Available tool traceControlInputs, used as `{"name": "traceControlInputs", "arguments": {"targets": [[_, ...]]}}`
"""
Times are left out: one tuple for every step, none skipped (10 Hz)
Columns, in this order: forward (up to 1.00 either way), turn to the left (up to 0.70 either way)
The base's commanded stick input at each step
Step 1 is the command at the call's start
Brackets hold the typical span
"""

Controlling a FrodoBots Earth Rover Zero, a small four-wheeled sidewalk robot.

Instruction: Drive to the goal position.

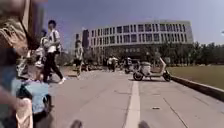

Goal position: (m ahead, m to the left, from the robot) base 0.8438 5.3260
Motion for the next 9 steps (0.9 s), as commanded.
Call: {"name": "traceControlInputs", "arguments": {"targets": [[0.7,0.0],[0.7,0.0],[0.7,0.0],[0.7,0.0],[0.7,0.0],[0.7,0.0],[0.7,0.0],[0.7,0.0],[0.7,0.0]]}}
